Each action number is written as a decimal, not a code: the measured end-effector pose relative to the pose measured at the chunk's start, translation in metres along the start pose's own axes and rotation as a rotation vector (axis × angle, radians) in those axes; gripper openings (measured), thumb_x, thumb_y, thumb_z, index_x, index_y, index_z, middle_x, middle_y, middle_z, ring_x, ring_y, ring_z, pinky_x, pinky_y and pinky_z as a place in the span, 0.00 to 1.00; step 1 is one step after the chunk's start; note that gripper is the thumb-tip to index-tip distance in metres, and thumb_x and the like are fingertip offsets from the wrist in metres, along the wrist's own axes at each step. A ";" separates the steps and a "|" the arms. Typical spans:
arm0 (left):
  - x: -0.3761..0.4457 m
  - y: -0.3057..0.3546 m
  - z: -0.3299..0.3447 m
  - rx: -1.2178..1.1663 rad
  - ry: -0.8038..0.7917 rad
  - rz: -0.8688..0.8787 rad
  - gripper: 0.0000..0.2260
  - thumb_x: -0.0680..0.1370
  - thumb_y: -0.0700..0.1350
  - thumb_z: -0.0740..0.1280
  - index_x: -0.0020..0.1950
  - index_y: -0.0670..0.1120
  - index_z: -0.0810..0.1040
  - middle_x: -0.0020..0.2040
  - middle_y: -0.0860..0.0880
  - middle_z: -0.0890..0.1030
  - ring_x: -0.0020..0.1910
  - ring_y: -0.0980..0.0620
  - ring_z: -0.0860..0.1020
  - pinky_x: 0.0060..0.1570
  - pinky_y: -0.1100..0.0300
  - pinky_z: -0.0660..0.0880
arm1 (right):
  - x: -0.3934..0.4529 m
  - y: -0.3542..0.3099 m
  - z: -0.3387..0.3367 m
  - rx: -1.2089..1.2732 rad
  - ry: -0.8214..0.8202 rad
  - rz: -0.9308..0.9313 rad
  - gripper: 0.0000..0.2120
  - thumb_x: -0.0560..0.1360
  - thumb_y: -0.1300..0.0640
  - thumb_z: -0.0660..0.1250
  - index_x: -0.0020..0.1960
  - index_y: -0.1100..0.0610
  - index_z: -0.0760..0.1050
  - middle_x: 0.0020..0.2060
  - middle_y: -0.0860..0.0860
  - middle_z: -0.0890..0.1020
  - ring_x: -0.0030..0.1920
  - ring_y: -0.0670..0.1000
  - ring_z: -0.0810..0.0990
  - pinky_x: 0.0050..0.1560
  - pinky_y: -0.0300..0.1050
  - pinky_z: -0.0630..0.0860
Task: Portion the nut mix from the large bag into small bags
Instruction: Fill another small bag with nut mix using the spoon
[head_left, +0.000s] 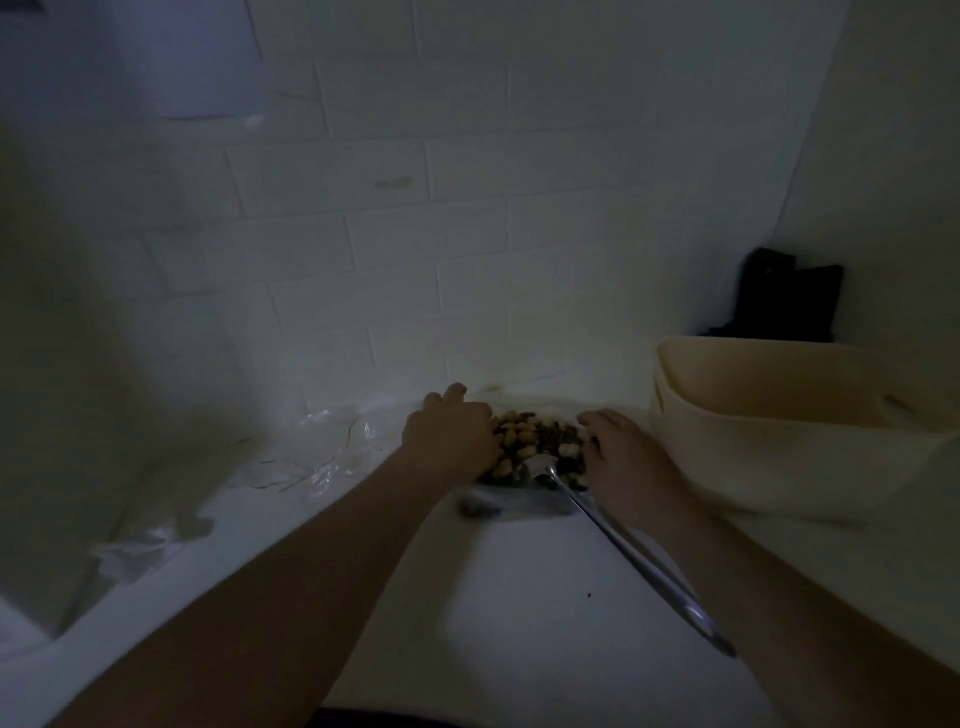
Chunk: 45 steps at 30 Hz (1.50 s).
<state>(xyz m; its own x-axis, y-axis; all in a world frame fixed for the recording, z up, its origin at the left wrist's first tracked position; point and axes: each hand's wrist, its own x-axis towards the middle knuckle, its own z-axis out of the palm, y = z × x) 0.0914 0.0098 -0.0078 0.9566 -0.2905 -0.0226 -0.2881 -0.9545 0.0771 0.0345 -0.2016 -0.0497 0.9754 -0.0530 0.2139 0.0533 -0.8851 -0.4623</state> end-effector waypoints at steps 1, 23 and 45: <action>0.006 -0.003 0.003 -0.037 -0.040 -0.012 0.18 0.78 0.49 0.66 0.67 0.48 0.77 0.69 0.43 0.71 0.70 0.36 0.71 0.66 0.42 0.72 | 0.000 -0.002 -0.004 0.016 -0.026 0.042 0.22 0.84 0.61 0.58 0.77 0.56 0.69 0.74 0.54 0.72 0.70 0.57 0.74 0.70 0.50 0.71; -0.012 -0.007 0.009 0.095 0.636 0.442 0.19 0.74 0.52 0.68 0.63 0.49 0.84 0.72 0.41 0.75 0.68 0.35 0.73 0.61 0.42 0.72 | 0.000 -0.012 -0.012 -0.054 -0.001 -0.158 0.16 0.86 0.51 0.58 0.72 0.55 0.71 0.68 0.53 0.74 0.62 0.57 0.77 0.60 0.56 0.76; -0.033 -0.072 0.014 -0.169 0.450 0.025 0.17 0.78 0.43 0.62 0.63 0.53 0.84 0.62 0.47 0.83 0.59 0.41 0.75 0.59 0.47 0.74 | -0.001 -0.018 0.008 -0.032 0.114 -0.412 0.12 0.81 0.49 0.61 0.54 0.52 0.82 0.46 0.43 0.82 0.49 0.51 0.78 0.57 0.50 0.76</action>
<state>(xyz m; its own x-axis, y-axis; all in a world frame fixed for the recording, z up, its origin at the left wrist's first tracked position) 0.0795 0.0872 -0.0264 0.8840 -0.2199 0.4126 -0.3360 -0.9125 0.2335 0.0340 -0.1821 -0.0483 0.8443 0.2587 0.4693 0.4247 -0.8571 -0.2917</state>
